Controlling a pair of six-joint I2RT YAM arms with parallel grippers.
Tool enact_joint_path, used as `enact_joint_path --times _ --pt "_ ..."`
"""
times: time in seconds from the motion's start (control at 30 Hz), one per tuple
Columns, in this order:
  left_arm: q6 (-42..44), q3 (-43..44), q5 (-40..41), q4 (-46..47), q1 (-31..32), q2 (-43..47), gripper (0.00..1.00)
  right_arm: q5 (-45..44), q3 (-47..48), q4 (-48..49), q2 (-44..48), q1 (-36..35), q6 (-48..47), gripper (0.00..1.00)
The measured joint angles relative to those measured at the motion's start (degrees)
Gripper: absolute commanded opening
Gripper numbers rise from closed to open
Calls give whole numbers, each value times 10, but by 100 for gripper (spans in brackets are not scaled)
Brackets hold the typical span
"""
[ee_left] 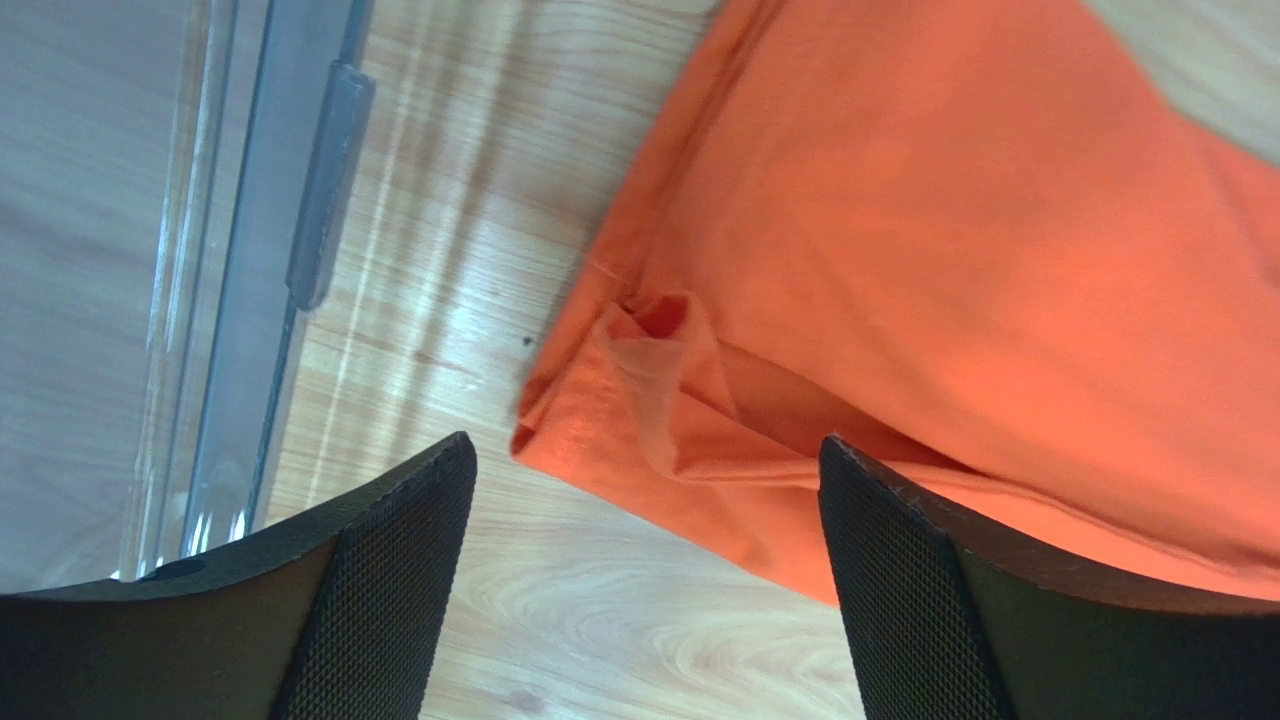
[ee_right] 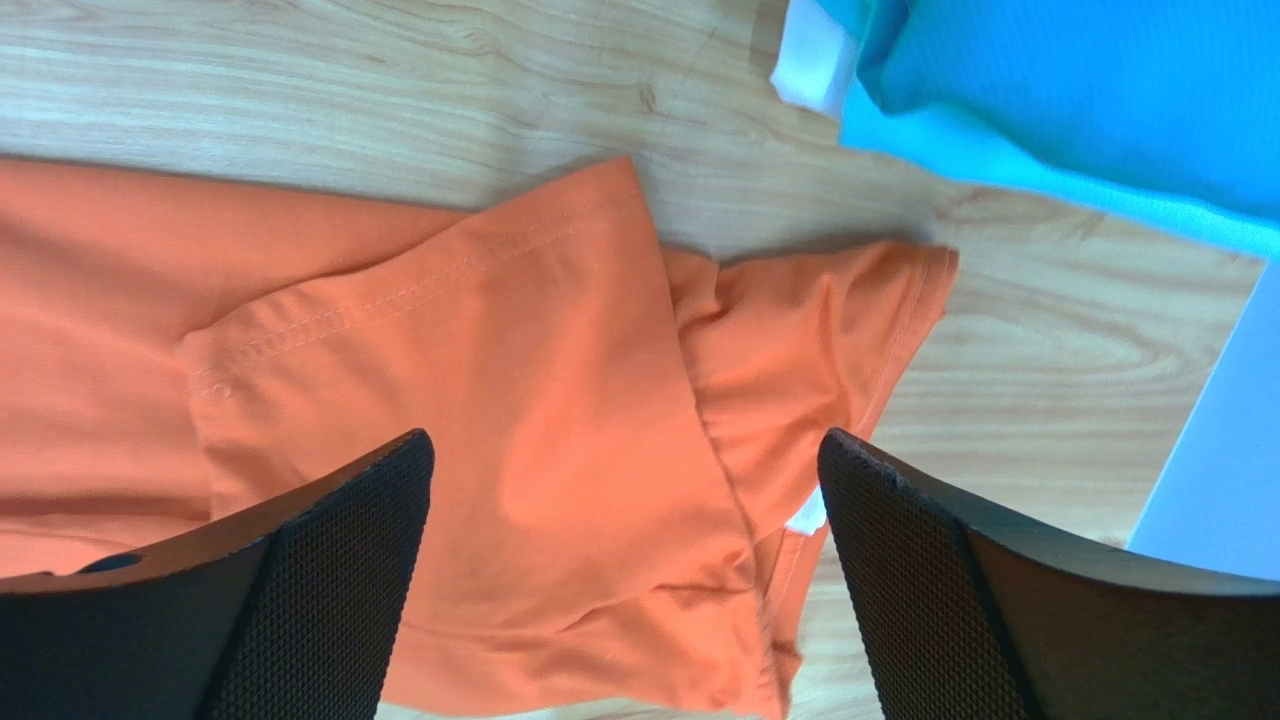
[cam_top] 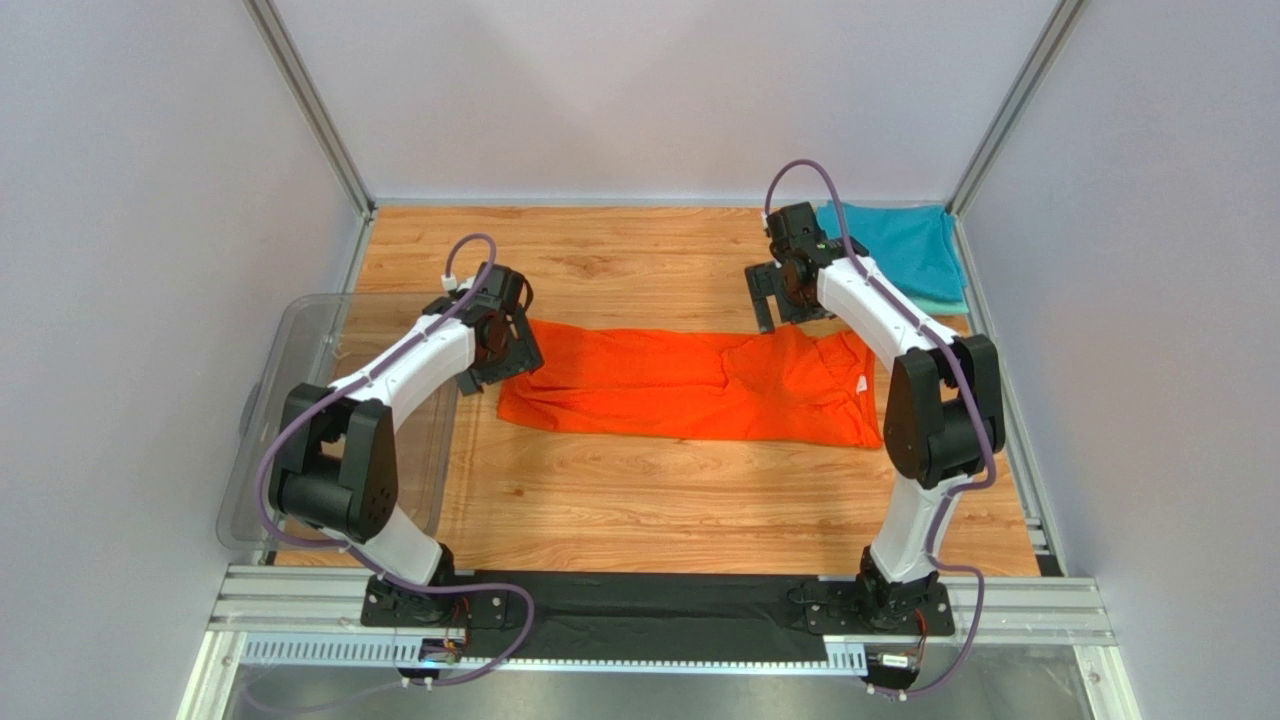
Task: Fold and stack the t-shirts
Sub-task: Fold the tshirt
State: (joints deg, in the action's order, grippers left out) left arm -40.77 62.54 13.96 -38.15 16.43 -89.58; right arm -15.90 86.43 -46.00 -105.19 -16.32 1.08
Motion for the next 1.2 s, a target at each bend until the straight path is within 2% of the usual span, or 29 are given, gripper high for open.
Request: enact_joint_path --times 0.17,0.33,0.43,0.6,0.8,0.93,1.07,1.2 --pt "10 7 -28 -2 19 28 94 9 -72 -5 93 0 66 100" --pt "28 40 -91 13 46 23 95 60 -218 20 224 0 142 100" --pt "37 63 -132 40 48 -6 95 89 -300 32 282 0 176 100" --pt "46 89 -170 71 48 -87 95 104 -355 35 321 3 202 100" --pt "61 115 -185 76 47 -168 95 115 -359 59 316 14 215 100" --pt "64 129 -196 81 45 -197 95 129 -358 90 267 26 224 100" --pt "63 91 -207 100 43 -180 95 140 -335 108 189 37 234 100" --pt "61 0 -229 129 43 -116 95 160 -285 119 109 40 240 100"
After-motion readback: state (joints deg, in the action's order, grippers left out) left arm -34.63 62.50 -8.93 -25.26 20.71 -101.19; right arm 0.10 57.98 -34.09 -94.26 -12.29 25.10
